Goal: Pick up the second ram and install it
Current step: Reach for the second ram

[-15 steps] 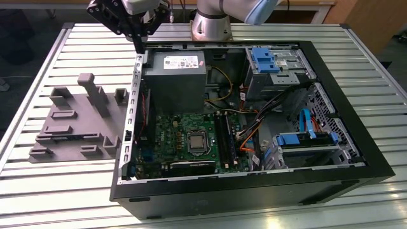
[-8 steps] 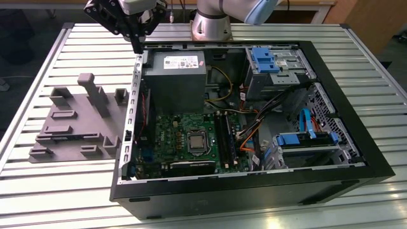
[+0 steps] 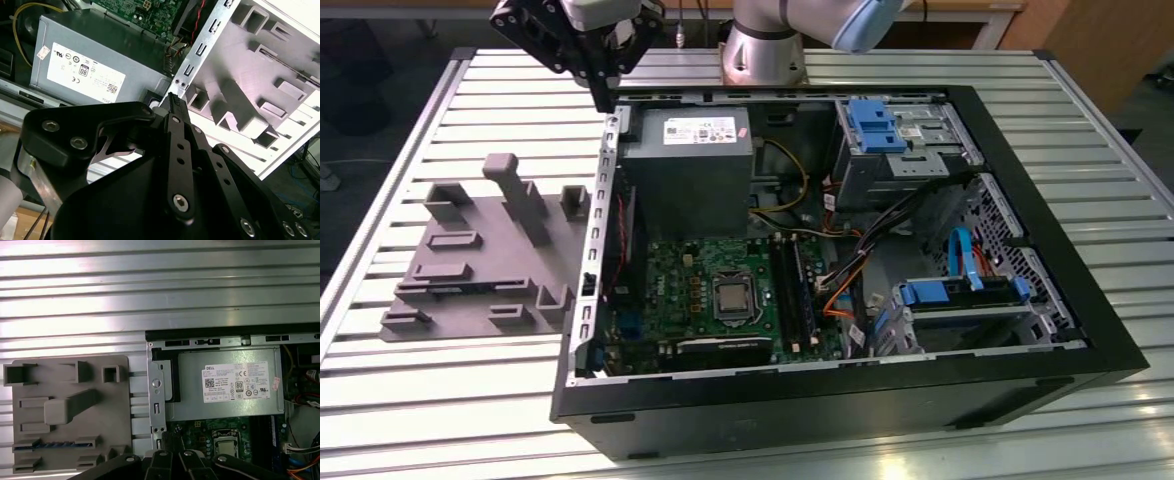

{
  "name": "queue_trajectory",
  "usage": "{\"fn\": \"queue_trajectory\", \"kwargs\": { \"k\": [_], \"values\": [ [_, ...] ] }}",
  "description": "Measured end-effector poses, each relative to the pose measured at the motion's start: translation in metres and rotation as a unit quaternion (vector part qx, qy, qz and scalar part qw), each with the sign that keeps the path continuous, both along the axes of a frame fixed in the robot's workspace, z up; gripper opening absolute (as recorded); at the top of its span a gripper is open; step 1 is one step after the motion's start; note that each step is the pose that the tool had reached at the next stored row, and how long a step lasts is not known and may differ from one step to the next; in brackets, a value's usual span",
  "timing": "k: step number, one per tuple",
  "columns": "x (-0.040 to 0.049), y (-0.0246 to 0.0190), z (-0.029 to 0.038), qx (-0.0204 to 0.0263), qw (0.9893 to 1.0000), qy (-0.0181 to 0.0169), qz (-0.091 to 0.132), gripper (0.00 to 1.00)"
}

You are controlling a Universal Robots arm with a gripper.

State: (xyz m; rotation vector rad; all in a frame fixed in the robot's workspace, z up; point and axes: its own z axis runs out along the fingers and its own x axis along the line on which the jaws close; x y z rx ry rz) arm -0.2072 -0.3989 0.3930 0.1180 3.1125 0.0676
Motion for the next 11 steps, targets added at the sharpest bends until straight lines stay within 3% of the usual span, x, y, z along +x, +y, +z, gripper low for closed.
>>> {"fn": "queue_trajectory", "kwargs": {
  "k": [11],
  "values": [
    [-0.0222, 0.0, -0.0001, 0.0, 1.0, 0.0, 0.0, 0.11]
  ]
}}
